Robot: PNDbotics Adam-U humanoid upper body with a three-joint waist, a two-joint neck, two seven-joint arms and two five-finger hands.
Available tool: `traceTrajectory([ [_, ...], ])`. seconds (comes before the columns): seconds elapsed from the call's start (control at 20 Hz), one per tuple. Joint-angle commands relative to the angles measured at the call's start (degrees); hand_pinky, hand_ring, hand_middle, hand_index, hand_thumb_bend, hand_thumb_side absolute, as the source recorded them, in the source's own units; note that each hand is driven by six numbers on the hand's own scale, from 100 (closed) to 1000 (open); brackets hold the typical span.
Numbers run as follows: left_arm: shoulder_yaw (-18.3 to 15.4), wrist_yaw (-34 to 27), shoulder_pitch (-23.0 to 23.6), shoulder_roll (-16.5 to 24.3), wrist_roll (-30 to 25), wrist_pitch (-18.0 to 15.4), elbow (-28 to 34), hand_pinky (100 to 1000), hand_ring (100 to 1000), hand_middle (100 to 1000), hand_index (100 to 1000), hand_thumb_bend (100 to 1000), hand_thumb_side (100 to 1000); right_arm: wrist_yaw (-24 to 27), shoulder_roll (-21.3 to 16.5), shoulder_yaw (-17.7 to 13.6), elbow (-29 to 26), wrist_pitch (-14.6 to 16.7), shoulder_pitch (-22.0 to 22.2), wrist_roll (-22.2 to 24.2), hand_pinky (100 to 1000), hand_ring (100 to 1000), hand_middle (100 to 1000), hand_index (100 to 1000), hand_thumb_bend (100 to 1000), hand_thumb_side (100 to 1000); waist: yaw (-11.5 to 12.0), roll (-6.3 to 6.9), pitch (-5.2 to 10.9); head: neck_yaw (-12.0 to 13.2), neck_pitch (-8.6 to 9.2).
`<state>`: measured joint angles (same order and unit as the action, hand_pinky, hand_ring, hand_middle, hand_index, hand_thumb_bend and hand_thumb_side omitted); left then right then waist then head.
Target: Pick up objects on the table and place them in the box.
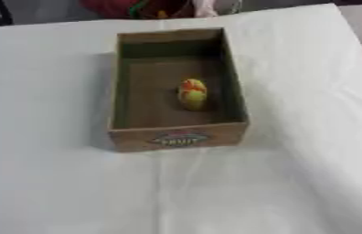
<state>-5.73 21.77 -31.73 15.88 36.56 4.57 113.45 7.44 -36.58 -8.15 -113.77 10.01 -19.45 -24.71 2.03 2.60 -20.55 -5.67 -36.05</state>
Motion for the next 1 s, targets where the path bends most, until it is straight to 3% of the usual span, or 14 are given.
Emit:
traceTrajectory([
  [0.05,-1.03,-4.85,2.73,1.61,1.82,-4.23,1.14,452,482,510,706,100,878,-0.45,-1.19,-0.94,-0.82,0.08,-0.37,-0.36,608,609,688,825,100,807,0.14,-0.40,0.97,0.21,0.12],
  [0.25,-2.85,-8.04,6.33,0.82,3.19,-9.05,1.14,451,481,511,707,100,889,-0.50,-1.09,-1.10,-0.82,0.16,-0.39,-0.54,608,608,686,824,100,807,0.35,-0.68,0.82,0.60,0.24],
  [0.4,-3.92,-9.15,7.72,0.38,3.60,-10.87,1.14,449,477,508,705,100,893,-0.50,-0.99,-1.19,-0.82,0.09,-0.21,-0.77,607,608,687,830,100,807,0.52,-0.82,0.84,1.18,0.58],
  [0.8,-4.52,-10.67,7.95,-0.50,3.04,-12.08,1.14,447,474,505,700,100,894,-0.69,-0.84,-1.48,-0.82,0.17,0.32,-1.41,607,607,686,834,100,806,0.74,-1.23,0.92,1.10,0.66],
  [1.0,-4.93,-11.07,7.87,-0.85,4.17,-11.92,1.14,440,467,509,743,100,897,-0.60,-0.65,-1.59,-0.82,-0.01,0.53,-1.80,608,611,701,841,100,808,0.81,-1.18,0.80,1.51,0.32],
])
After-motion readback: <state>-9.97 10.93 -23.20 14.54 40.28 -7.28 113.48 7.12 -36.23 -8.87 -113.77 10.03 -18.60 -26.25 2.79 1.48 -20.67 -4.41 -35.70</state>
